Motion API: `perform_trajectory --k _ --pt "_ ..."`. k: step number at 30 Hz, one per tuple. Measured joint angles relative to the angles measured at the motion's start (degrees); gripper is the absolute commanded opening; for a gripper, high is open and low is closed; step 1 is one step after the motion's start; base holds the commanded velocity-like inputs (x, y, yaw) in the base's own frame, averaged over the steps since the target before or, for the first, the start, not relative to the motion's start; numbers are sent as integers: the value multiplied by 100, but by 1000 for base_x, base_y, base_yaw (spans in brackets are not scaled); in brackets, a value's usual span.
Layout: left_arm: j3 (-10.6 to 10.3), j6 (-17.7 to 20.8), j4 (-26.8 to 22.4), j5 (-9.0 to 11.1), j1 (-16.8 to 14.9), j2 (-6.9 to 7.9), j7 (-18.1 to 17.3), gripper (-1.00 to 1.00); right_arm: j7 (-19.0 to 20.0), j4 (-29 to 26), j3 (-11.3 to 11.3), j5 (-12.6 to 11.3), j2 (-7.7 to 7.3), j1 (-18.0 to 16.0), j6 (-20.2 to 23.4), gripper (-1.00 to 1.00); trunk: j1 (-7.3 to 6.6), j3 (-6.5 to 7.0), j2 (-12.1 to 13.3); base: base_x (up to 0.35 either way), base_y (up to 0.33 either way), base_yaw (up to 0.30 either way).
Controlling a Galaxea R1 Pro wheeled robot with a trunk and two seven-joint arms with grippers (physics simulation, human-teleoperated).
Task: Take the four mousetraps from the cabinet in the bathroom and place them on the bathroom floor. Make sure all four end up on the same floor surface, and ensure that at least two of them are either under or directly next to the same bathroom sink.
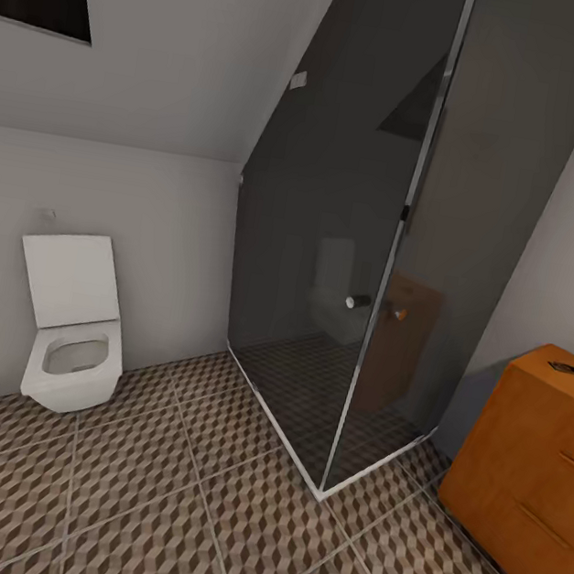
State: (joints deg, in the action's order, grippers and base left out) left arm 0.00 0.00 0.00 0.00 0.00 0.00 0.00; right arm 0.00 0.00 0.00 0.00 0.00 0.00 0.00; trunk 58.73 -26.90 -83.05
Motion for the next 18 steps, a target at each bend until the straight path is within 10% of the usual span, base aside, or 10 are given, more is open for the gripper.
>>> perform_trajectory --k 18 --pt "21 -8 -261 -20 14 176 0 100 -7 -400 17 24 112 -8 -228 100 0 1 -1 0 0 0"
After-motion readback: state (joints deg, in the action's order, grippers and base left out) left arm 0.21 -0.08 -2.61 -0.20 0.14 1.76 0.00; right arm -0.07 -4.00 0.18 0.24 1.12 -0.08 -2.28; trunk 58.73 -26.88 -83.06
